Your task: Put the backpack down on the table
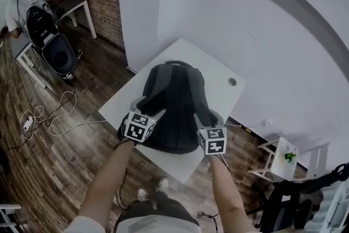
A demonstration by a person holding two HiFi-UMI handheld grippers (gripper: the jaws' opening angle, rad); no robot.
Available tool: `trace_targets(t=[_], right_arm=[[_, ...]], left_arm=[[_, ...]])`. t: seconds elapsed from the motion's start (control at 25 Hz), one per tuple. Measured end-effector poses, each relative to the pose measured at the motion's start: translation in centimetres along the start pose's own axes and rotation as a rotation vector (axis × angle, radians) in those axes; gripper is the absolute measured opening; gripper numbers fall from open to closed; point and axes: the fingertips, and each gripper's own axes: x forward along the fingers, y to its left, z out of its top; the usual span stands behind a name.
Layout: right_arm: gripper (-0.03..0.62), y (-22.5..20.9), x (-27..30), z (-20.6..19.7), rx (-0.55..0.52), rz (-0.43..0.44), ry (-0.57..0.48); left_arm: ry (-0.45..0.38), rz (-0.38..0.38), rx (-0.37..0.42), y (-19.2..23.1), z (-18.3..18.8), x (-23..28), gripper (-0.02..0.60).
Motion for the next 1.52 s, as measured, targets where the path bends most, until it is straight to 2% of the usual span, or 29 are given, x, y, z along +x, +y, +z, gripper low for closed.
trace_targets(t=[0.08, 0.12, 0.2, 0.36, 0.56, 0.68, 0.84, 1.08, 1.52], right_arm=[[0.142, 0.4, -1.3, 0.1, -0.003, -0.017, -0.001], [0.124, 0.6, -1.9, 0.1, -0.001, -0.022, 0.002], [0.118, 1.0, -2.8, 0.1, 0.008, -0.025, 0.006], [0.089, 1.6, -4.3, 0.2, 0.017, -0.036, 0.005], [0.064, 2.3, -5.9, 1.0, 0.014, -0.049, -0.015], [0.054, 2.7, -6.9, 2.3, 0.017, -0.051, -0.049], [0.048, 2.6, -7.9, 4.1, 0.02, -0.056, -0.096], [0.046, 3.4, -9.6, 7.1, 0.013, -0.039, -0.165], [0.046, 6.9, -15.3, 15.8, -0.029, 0.064, -0.395]], left_arm=[[-0.016, 0.008, -0.009, -0.2, 0.4, -1.1, 0.404], [-0.022, 0.015, -0.012, -0.3, 0.6, -1.6, 0.389], [-0.031, 0.031, -0.015, -0.3, 0.9, -2.6, 0.271], [-0.045, 0.051, -0.023, -0.6, 1.2, -4.2, 0.21], [-0.088, 0.098, -0.026, -0.8, 1.9, -6.4, 0.063], [-0.119, 0.119, -0.03, -1.0, 2.6, -7.6, 0.02], [-0.15, 0.128, -0.011, -1.8, 3.9, -8.8, 0.018], [-0.234, 0.124, -0.021, -2.9, 6.9, -11.2, 0.017], [-0.431, 0.114, 0.011, -4.0, 13.3, -17.0, 0.017]])
